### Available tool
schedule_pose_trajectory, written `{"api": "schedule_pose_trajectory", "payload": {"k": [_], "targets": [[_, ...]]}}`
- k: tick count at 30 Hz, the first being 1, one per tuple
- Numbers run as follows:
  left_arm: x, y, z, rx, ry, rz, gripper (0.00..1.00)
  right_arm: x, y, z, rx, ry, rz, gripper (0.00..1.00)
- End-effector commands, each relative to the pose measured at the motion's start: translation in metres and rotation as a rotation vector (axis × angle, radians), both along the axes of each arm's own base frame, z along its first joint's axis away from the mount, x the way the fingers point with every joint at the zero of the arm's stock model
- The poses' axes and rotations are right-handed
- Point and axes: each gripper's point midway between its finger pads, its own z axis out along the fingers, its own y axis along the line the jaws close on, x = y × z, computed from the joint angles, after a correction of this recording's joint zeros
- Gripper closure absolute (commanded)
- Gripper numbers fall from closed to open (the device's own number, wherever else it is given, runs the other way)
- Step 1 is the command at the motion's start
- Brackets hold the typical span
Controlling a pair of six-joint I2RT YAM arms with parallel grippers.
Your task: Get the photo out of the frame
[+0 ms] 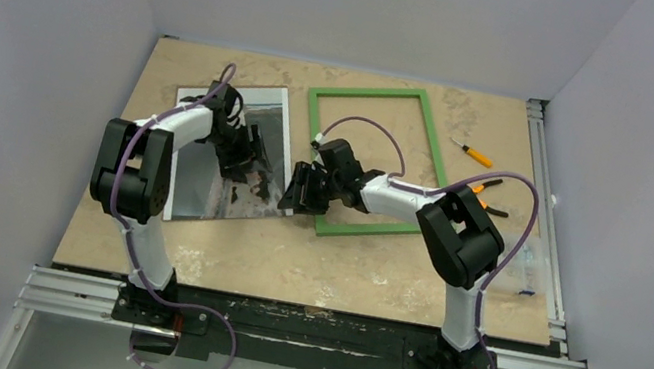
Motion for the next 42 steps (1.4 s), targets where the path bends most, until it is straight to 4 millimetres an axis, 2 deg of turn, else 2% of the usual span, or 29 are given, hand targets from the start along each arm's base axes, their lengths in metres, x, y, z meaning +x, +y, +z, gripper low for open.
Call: {"api": "schedule_pose_trajectory", "payload": {"k": [1,7,19,23,29,33,42], "targets": [[0.004,0.001,-0.001,0.007,0.008,0.007,0.32,0.010,0.007,0.032,0.037,-0.068,0.004,0.51],[0.004,0.001,-0.001,0.005,0.011,0.004,0.33,0.007,0.007,0.035,0.054,-0.066,0.007,0.51],[0.004,0.001,-0.003,0.005,0.011,0.004,0.33,-0.002,0.024,0.047,0.197,-0.004,0.016,0.53],[0.004,0.001,-0.003,0.004,0.012,0.003,0.33,-0.004,0.024,0.036,0.185,0.038,0.000,0.58],[0.004,0.001,-0.003,0.004,0.012,0.002,0.33,-0.003,0.008,0.017,0.085,0.044,-0.047,0.58],[0.004,0.001,-0.002,0.004,0.009,0.001,0.33,-0.003,0.000,0.010,0.042,0.037,-0.068,0.58],[0.005,0.001,-0.002,0.006,0.007,0.000,0.33,-0.005,0.001,0.004,0.044,0.050,-0.068,0.59]]}}
